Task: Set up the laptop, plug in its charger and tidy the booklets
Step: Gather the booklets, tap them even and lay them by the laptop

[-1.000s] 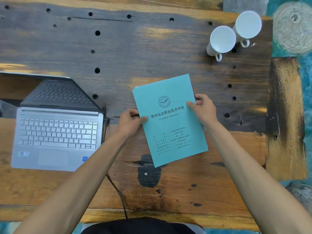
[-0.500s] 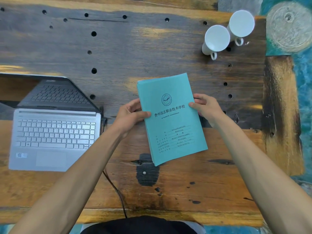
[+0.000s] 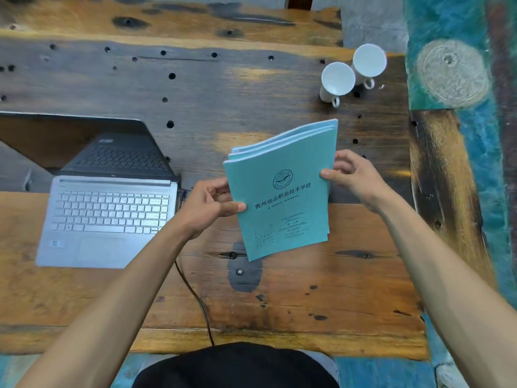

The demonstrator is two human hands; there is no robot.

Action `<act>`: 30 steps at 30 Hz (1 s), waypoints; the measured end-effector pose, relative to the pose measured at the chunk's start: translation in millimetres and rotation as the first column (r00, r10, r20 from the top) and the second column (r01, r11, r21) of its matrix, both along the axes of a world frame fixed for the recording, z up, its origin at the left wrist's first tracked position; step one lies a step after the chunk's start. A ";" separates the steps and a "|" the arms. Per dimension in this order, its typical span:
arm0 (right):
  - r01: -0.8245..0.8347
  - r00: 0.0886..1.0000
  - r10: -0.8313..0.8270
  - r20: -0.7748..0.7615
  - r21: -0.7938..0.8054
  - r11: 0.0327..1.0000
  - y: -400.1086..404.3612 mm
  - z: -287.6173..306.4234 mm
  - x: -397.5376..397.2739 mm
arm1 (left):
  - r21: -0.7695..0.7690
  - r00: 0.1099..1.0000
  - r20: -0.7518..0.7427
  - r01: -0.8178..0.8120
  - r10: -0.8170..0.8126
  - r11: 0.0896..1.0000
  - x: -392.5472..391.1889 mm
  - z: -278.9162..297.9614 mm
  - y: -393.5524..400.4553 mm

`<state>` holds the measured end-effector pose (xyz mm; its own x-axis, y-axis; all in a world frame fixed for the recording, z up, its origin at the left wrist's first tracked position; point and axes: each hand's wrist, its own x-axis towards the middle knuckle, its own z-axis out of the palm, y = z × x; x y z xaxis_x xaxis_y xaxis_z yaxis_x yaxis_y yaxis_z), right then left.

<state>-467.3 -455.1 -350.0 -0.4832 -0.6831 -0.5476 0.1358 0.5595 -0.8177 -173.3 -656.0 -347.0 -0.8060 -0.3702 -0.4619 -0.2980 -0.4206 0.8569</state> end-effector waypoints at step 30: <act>0.097 0.986 -0.125 -0.109 -0.228 0.969 57.0 47.9 146.8 | -0.330 0.965 -0.107 -0.262 0.240 0.907 72.9 40.9 50.4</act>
<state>-320.6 -398.1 -302.1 -0.6162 -0.7189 -0.3217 0.0789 0.3501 -0.9334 -100.5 -605.6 -306.1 -0.6887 -0.6893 -0.2250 -0.1617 -0.1564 0.9744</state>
